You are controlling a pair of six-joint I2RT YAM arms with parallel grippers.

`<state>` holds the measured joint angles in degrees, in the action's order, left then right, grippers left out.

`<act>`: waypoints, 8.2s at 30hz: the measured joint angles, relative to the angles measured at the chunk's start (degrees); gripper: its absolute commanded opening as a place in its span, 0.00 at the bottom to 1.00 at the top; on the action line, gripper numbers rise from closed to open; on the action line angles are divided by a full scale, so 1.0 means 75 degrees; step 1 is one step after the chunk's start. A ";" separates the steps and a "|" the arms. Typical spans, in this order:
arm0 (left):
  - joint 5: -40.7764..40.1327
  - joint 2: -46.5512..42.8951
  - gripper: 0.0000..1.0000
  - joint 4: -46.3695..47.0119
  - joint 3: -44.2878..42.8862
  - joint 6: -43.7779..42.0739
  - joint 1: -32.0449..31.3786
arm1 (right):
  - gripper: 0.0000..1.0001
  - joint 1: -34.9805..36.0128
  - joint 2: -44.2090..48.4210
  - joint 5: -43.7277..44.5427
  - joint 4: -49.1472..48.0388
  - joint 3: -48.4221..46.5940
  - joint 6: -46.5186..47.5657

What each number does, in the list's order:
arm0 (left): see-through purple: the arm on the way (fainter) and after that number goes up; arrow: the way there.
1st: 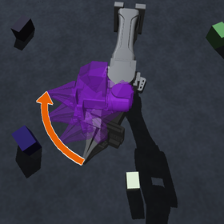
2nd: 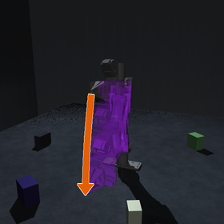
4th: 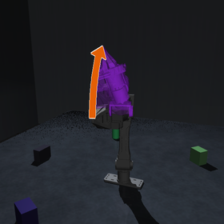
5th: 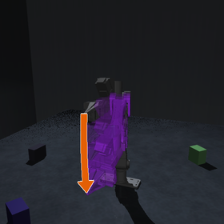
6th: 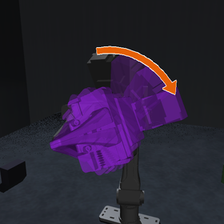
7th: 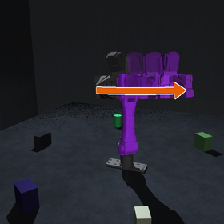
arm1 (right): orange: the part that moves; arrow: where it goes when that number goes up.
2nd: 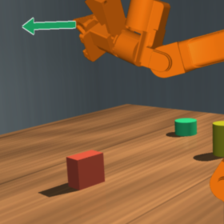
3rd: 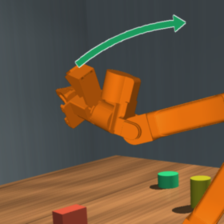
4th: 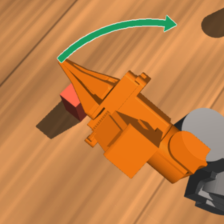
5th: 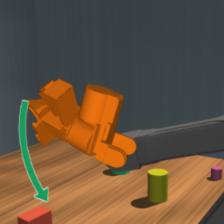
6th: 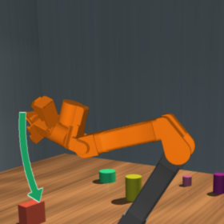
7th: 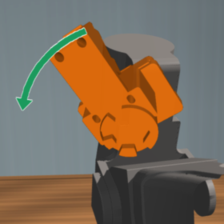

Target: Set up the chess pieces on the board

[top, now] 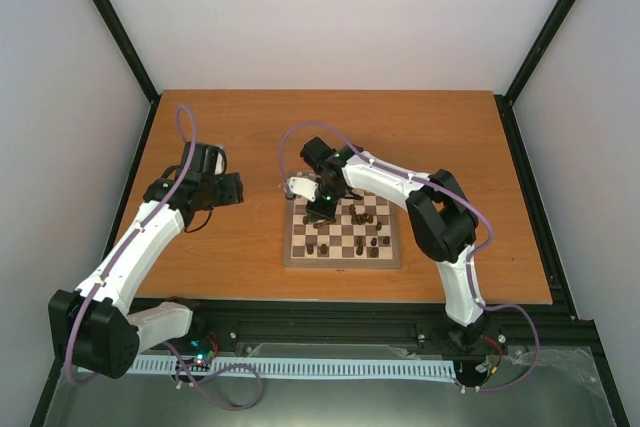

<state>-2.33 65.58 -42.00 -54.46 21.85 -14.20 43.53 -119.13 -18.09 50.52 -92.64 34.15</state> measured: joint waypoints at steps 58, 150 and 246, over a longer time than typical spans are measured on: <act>-0.1434 -0.0096 0.71 -0.0210 0.0017 0.0291 0.0146 | 0.13 0.1501 0.0216 -0.0096 0.0513 0.0256 0.0379; -0.0452 0.0044 0.70 -0.0192 0.0017 0.0114 0.0146 | 0.16 0.0909 -0.0271 -0.0297 0.0437 -0.0230 0.0251; 0.1804 0.0082 0.63 0.0662 0.0259 0.0047 0.0157 | 0.39 -0.0705 0.0912 0.0108 0.0682 0.0694 0.0373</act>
<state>11.20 66.19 -37.04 -52.51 22.20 -13.02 38.24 -112.29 -17.28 55.64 -87.44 36.95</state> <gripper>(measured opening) 0.635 0.336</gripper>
